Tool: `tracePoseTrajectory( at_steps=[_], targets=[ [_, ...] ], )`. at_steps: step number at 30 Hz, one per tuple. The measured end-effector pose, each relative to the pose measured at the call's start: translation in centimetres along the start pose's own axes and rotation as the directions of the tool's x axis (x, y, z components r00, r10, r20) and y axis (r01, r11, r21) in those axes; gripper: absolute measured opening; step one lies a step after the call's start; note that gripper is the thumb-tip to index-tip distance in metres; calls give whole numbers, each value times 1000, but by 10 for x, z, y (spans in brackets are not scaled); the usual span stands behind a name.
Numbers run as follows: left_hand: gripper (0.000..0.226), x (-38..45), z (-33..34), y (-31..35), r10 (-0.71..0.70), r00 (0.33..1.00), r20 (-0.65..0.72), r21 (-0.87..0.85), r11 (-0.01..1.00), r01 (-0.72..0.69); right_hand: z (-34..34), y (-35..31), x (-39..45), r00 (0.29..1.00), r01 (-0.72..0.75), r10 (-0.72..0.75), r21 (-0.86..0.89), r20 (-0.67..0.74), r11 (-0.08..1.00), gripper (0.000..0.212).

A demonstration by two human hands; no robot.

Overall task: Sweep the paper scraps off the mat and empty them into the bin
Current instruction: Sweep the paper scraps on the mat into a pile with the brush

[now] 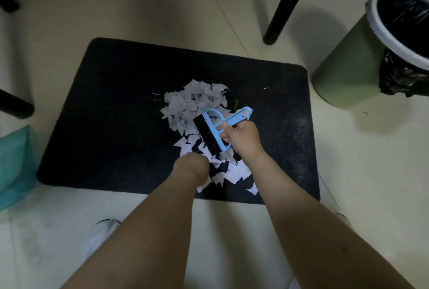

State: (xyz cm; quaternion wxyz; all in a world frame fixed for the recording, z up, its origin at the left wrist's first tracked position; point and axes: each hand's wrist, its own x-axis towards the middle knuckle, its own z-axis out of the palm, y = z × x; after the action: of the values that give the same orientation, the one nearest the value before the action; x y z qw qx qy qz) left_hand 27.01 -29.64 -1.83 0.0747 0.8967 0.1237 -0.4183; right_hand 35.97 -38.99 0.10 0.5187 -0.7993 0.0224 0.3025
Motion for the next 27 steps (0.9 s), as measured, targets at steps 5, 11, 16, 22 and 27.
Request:
tracePoseTrajectory(
  at_steps=[5,11,16,22,27],
  targets=[
    [48,-5,3,-46,-151,988,-29,-10,989,151,34,3,-5,993,-111,113,43,-26,993,21],
    [62,-5,24,-74,-250,964,84,-24,967,253,70,16,-14,981,-196,194,108,26,975,15],
    [66,-8,45,-90,-231,945,232,3,972,237,89,31,-24,970,-238,230,111,82,965,16],
    [70,-7,49,-92,-212,928,308,-15,974,228,104,44,-29,963,-232,240,-83,122,969,16],
    [70,-4,46,-92,-211,918,336,-12,974,228,86,33,-20,997,-66,79,-469,7,881,39]
  ],
)
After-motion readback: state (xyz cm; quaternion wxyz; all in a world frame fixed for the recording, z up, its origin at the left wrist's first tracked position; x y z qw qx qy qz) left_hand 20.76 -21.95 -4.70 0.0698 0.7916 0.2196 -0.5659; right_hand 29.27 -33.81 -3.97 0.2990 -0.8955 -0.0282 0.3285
